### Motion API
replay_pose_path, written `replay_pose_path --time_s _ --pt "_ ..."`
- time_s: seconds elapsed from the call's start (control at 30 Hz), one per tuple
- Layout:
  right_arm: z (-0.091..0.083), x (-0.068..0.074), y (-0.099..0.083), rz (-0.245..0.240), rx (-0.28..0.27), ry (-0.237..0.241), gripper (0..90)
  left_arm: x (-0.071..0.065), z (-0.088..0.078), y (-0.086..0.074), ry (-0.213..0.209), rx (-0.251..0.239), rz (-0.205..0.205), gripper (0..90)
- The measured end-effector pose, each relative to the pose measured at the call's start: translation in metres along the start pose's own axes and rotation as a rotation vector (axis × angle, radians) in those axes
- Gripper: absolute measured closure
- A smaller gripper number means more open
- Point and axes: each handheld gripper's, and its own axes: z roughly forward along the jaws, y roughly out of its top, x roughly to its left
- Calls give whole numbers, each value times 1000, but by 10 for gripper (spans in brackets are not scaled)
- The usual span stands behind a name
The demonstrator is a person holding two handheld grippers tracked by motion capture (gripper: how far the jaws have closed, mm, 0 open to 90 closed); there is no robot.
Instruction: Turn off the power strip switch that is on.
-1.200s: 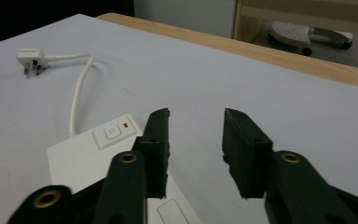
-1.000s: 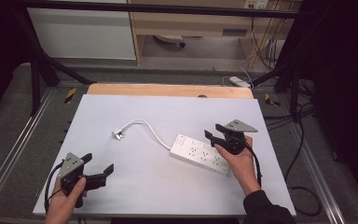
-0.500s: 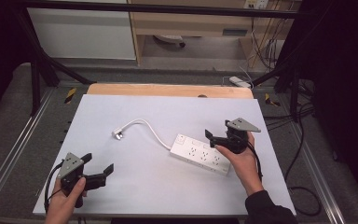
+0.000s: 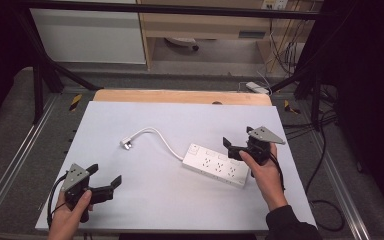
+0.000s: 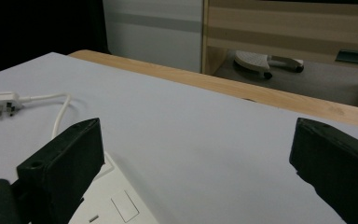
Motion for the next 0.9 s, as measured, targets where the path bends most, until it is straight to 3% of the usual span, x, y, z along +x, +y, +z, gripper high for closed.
replay_pose_path --time_s 0.9 --pt "-40 -15 9 -13 -66 -19 34 0 -4 2 3 -23 7 52"
